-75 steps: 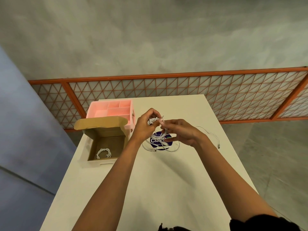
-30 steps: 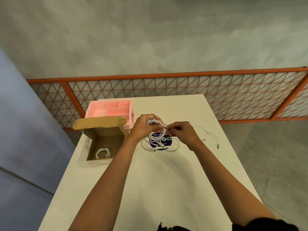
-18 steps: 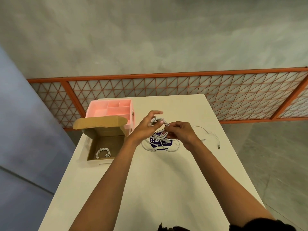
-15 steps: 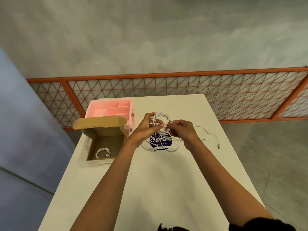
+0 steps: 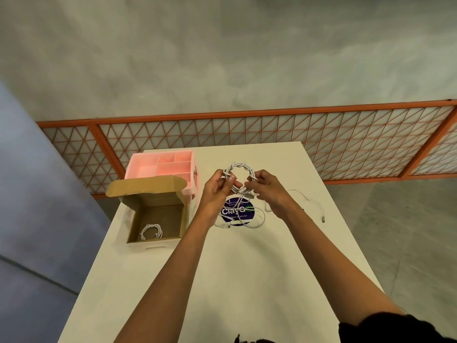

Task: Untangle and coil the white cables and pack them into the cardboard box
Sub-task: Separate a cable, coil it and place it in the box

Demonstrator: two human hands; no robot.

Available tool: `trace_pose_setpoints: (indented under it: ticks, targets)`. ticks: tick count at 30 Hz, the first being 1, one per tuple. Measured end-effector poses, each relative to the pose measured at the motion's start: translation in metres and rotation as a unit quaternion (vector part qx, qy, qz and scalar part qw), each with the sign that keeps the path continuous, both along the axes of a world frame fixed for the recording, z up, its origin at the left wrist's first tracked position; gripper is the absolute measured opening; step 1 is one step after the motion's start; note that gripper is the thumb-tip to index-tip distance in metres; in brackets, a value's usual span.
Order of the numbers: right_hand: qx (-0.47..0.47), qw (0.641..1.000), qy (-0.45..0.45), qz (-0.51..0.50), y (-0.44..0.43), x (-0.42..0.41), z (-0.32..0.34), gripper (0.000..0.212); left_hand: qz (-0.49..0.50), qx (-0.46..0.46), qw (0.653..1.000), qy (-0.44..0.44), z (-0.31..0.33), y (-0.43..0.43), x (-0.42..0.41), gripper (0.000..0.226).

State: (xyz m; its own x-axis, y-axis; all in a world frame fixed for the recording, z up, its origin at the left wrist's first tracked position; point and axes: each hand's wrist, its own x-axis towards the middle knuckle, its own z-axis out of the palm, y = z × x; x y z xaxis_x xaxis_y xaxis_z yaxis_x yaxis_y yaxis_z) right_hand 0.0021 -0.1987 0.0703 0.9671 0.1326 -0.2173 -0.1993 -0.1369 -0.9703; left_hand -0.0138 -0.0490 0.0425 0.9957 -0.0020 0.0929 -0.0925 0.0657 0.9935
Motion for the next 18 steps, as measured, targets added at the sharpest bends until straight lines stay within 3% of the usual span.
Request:
trace_pose_setpoints:
  ticks: [4, 8, 11, 14, 18]
  targets:
    - [0.003, 0.999, 0.036, -0.015, 0.0004, 0.0021, -0.0013, 0.013, -0.003, 0.043, 0.999, -0.013, 0.0017, -0.0017, -0.0022, 0.025]
    - [-0.007, 0.991, 0.129, -0.018, -0.0002, 0.0044, -0.0029, 0.032, -0.006, 0.088, 0.995, -0.042, 0.0054, -0.0031, -0.0016, 0.018]
    - [0.08, 0.982, 0.171, -0.028, -0.0028, 0.0065, -0.0034, 0.023, -0.015, 0.113, 0.992, -0.05, 0.0053, -0.0029, -0.0009, 0.018]
    - [0.114, 0.982, 0.136, -0.068, -0.0039, 0.0088, -0.0048, 0.008, -0.018, 0.123, 0.991, -0.047, 0.0029, -0.0045, -0.0001, 0.017]
    - [0.116, 0.985, 0.087, -0.095, -0.0028, 0.0083, -0.0055, 0.033, -0.023, 0.124, 0.992, -0.03, 0.0008, -0.0069, -0.0001, 0.015]
